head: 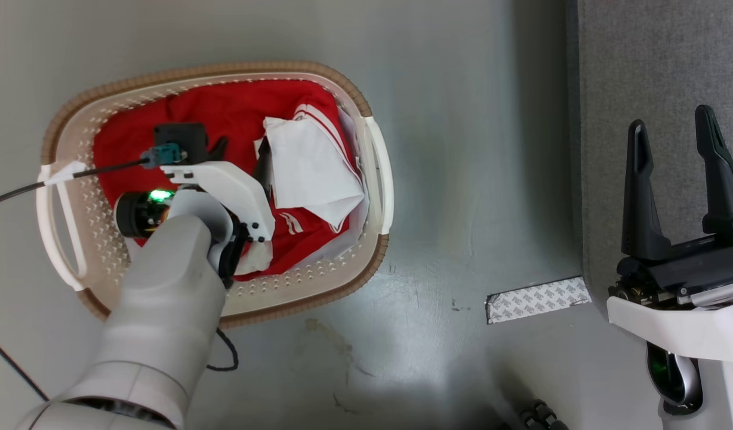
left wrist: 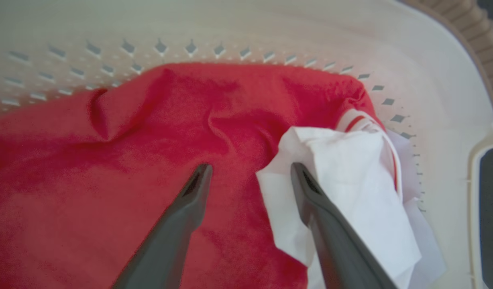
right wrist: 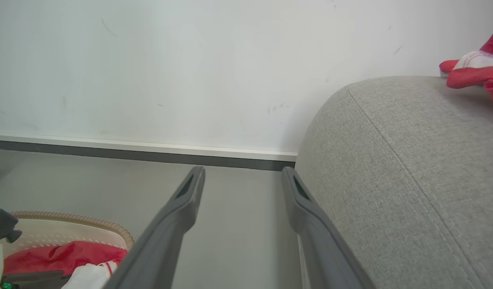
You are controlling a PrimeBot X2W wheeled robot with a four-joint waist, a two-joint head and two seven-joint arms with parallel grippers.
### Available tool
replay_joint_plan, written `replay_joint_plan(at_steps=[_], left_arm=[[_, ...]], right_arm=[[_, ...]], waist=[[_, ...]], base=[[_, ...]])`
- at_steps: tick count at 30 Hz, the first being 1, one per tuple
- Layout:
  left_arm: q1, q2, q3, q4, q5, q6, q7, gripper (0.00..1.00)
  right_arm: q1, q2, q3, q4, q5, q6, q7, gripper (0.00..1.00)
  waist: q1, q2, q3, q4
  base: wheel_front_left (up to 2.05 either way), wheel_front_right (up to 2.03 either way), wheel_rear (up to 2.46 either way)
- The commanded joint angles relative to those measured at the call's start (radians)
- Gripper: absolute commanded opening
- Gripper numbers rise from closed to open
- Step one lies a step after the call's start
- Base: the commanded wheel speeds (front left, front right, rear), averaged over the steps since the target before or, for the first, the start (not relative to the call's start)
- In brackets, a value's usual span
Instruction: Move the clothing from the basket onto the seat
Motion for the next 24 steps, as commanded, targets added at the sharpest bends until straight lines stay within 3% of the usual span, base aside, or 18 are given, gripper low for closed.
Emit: replay_joint_plan(at_steps=[1, 7, 24], left_arm=[[-0.013, 0.005, 0.002, 0.007, -0.011, -0.012, 0.003, 1.0], [-0.012, -0.001, -0.008, 0.015, -0.04, -0.043, 0.026, 1.0], [-0.036, 0.002, -0.109, 0.026, -0.003, -0.053, 0.03, 1.0]], right_arm=[[-0.01, 0.0, 0.002, 0.003, 0.008, -0.002, 0.001, 1.0], [-0.009, 0.0, -0.002, 0.01, 0.023, -0.003, 0.001, 1.0], [-0.005, 0.0, -0.015, -0.009, 0.007, -0.002, 0.001, 1.0]], waist=[[-0.0001, 0.0, 0.003, -0.004], [-0.0001, 0.0, 0.003, -0.015], [-0.0001, 0.0, 0.059, -0.009]], base=[[0.0, 0.0, 0.0], [0.0, 0.0, 0.0], [0.0, 0.0, 0.0]])
